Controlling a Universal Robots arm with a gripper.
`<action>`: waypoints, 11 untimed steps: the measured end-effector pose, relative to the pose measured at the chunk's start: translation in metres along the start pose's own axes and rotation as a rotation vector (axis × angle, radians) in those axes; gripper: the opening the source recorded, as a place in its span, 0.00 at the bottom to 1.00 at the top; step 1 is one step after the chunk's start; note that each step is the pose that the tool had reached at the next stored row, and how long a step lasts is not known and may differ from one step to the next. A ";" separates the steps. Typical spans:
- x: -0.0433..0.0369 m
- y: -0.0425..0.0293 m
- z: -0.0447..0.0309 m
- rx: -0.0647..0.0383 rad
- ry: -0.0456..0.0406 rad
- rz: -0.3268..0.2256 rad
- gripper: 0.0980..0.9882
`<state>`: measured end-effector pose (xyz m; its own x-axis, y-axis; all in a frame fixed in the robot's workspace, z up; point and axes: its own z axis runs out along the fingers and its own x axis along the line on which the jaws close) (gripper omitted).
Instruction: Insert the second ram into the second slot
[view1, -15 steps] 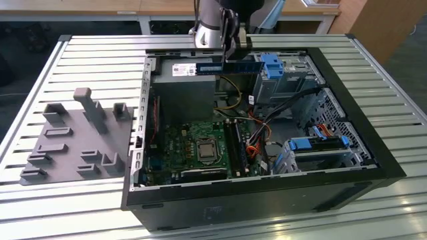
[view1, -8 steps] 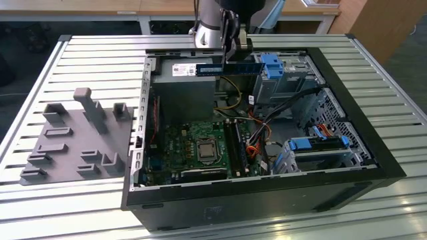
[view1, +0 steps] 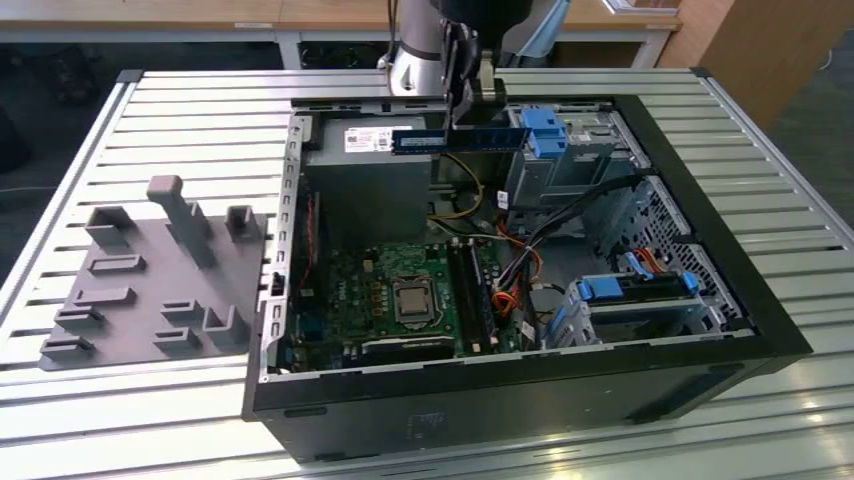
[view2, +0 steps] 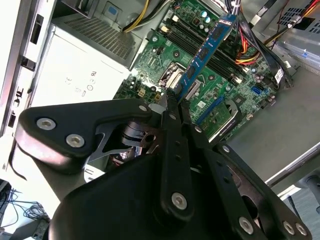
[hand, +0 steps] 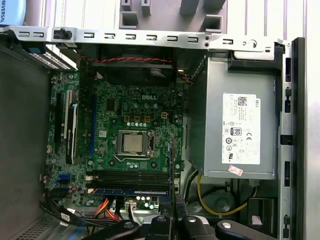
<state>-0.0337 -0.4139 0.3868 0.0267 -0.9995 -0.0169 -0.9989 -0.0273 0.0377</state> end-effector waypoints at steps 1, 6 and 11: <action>0.0016 0.0000 -0.0001 0.000 0.0001 0.000 0.04; 0.0029 0.0001 -0.0001 0.000 0.0001 0.000 0.04; 0.0069 0.0002 -0.0002 0.000 0.0001 0.000 0.04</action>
<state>-0.0337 -0.4207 0.3868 0.0268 -0.9995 -0.0168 -0.9989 -0.0274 0.0377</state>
